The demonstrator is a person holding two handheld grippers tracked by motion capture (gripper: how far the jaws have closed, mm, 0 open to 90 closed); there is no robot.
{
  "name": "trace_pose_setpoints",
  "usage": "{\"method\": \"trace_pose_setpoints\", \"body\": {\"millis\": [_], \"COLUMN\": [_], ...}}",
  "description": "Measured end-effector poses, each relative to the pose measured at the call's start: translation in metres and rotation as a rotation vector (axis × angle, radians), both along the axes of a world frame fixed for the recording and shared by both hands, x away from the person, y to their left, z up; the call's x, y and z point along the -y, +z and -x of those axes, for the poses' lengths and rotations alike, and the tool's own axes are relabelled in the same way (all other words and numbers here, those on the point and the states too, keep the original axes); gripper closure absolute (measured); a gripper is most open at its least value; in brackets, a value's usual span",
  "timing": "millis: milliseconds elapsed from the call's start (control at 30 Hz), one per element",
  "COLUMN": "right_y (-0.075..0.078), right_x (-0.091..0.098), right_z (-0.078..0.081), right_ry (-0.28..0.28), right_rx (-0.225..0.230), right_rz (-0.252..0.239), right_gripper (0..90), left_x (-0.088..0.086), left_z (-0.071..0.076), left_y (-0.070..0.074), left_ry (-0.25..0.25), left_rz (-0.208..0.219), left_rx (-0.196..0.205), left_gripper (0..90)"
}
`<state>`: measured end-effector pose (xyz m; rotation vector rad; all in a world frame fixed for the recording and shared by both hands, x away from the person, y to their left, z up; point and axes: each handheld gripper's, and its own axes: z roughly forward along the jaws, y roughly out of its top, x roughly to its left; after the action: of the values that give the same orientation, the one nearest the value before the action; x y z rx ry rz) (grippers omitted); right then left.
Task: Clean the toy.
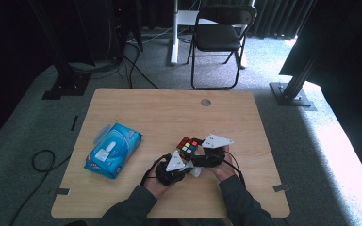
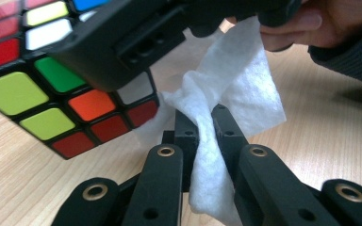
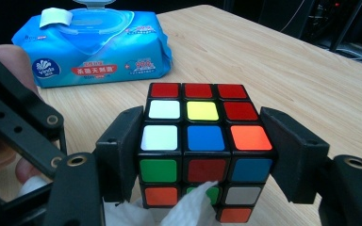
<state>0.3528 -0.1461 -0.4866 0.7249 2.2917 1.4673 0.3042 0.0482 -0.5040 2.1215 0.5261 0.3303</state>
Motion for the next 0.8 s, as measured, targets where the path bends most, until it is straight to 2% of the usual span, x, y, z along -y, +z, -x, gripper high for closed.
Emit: {"method": "trace_pose_setpoints", "body": {"millis": [433,600,800], "right_y": [-0.0007,-0.0007,-0.0008], "right_x": [-0.0012,-0.0023,-0.0028], "right_z": [0.0007,0.0014,0.0016], "right_ry": [0.015,0.019,0.015], "right_rx": [-0.004,-0.002,0.0], "right_rz": [0.001,0.002,0.003], "right_gripper": [34.2,34.3,34.3], "left_x": [-0.006,-0.0066,-0.0063], "left_z": [-0.0017,-0.0021,-0.0032], "left_y": [0.0041,0.0045,0.0021], "left_ry": [0.041,0.059,0.059], "left_rz": [0.072,0.073,0.067], "left_rx": [-0.006,-0.006,-0.014], "left_gripper": [83.5,83.6,83.6]}}
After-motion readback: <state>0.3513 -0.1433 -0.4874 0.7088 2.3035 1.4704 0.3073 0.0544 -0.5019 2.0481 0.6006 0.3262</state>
